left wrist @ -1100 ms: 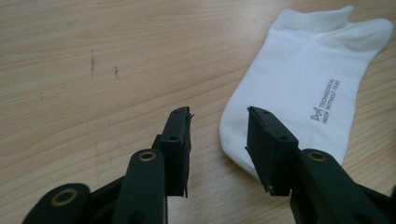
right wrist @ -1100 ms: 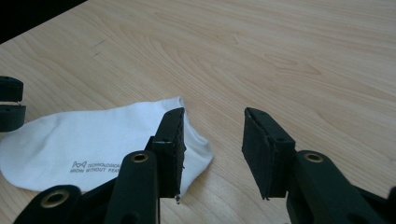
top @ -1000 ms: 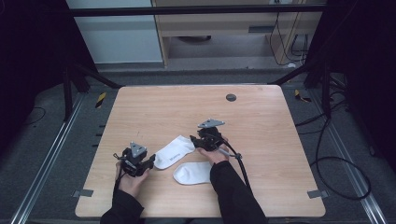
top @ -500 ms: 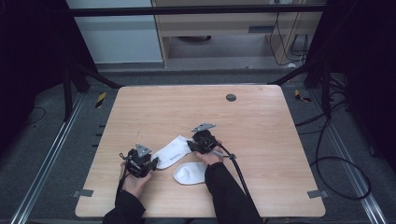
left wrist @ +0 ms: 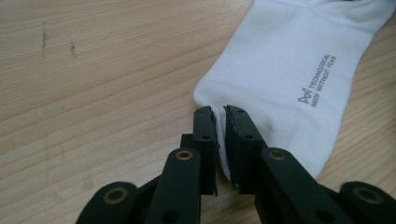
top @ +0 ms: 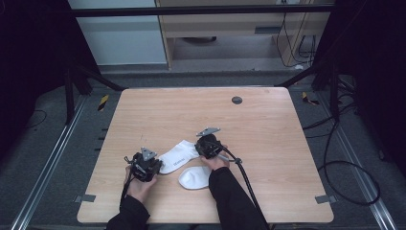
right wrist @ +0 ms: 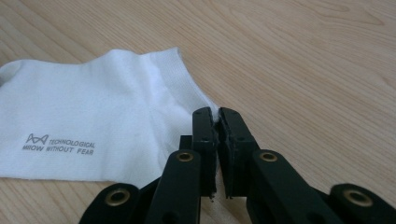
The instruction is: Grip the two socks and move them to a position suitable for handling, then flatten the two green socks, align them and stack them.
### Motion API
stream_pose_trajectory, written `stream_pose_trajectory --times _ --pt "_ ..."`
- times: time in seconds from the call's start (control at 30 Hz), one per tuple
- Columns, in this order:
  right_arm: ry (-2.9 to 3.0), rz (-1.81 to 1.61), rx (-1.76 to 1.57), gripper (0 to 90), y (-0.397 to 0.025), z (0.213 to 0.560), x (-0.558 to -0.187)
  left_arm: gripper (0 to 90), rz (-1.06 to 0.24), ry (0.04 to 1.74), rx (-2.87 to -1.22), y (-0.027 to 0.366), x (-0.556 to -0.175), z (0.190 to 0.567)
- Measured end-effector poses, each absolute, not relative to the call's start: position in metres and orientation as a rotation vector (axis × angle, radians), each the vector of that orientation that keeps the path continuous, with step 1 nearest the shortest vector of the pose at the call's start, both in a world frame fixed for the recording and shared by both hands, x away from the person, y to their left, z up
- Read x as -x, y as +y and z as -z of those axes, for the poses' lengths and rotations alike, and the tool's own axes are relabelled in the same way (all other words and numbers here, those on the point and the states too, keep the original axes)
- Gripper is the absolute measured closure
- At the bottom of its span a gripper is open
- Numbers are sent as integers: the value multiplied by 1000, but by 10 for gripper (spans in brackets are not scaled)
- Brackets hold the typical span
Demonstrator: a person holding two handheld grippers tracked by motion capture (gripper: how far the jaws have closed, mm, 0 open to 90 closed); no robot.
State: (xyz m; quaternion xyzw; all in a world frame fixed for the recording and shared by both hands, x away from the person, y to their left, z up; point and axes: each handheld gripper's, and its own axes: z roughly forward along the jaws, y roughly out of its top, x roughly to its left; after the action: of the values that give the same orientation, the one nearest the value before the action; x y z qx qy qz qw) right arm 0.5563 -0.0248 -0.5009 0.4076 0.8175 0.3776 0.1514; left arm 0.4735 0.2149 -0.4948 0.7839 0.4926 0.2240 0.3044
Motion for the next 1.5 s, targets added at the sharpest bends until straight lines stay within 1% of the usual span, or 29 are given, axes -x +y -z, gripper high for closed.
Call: stream_pose_trajectory --times 0.1,0.13,0.27,0.33,0.37,0.47,0.57,0.6,0.67,1.0,1.27,1.5 --pt "2329 -1090 -1196 857 -26 500 -555 849 -594 1303 -2077 214 -474 495" --pt "2323 -1098 -1200 836 -27 500 -555 854 -594 1303 -2077 214 -474 495" --pt "2287 -1107 -1171 690 -27 499 -556 859 -599 1301 -2081 214 -474 495" --pt "2290 -1103 -1159 647 -24 500 -557 861 -601 1299 -2081 213 -474 495" --pt "2296 -1103 -1157 641 -23 500 -558 861 -601 1298 -2081 213 -474 495" --pt "2313 -1091 -1143 661 -21 504 -559 863 -600 1297 -2080 213 -474 495" --pt "2321 -1100 -1138 758 -20 504 -558 863 -601 1296 -2079 213 -474 495" --pt "2327 -1094 -1132 806 -20 504 -557 864 -601 1297 -2077 213 -474 495" --pt "2332 -1097 -1151 851 -20 503 -557 866 -600 1298 -2075 213 -475 495" --pt "2301 -1184 -1177 865 -27 493 -550 882 -606 1283 -2002 216 -473 488" --pt "2221 -1273 -1145 866 -33 478 -544 883 -626 1243 -1904 216 -466 468" --pt "2185 -1325 -1128 866 -42 462 -535 883 -628 1187 -1869 211 -458 453"
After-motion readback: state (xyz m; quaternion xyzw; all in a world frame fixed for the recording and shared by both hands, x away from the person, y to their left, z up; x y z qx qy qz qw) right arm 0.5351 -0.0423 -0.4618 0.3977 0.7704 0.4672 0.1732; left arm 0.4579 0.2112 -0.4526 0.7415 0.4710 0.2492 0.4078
